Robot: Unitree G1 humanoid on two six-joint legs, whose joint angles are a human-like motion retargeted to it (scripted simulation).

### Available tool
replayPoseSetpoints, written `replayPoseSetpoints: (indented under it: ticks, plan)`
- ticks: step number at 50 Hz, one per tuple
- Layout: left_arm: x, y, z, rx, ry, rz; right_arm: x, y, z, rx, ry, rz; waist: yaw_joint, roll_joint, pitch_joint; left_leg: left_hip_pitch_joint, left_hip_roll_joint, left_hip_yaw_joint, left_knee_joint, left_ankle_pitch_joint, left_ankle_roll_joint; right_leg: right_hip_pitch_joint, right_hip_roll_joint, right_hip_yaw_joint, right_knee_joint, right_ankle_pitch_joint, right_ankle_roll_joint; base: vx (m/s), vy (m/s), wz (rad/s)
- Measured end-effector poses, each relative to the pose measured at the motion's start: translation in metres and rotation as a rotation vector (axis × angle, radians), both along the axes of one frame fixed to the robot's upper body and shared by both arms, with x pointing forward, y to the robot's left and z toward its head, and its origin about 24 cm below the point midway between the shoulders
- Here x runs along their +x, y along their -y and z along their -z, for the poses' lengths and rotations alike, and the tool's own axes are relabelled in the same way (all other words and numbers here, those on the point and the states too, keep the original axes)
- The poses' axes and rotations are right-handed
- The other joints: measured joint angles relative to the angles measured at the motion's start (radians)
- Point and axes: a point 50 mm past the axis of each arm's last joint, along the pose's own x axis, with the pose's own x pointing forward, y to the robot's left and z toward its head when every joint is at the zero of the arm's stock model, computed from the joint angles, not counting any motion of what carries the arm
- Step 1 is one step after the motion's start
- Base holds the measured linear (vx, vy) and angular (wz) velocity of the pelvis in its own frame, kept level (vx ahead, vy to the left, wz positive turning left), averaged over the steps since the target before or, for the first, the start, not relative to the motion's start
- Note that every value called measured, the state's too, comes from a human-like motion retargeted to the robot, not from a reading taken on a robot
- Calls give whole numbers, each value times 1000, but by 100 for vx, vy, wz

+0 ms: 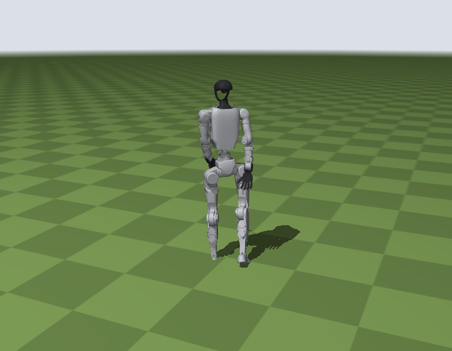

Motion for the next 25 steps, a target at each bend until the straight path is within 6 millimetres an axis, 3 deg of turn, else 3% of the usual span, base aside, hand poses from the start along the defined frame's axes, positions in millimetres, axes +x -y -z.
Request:
replayPoseSetpoints:
  ticks: [25]
  plan:
    - [9,-10,-1,15,23,-24,30,16,3,-44,103,36,-13,-9,18,-5,0,43,1,1,21,-6,-2,25,-46,-53,16,-1,-1,-14]
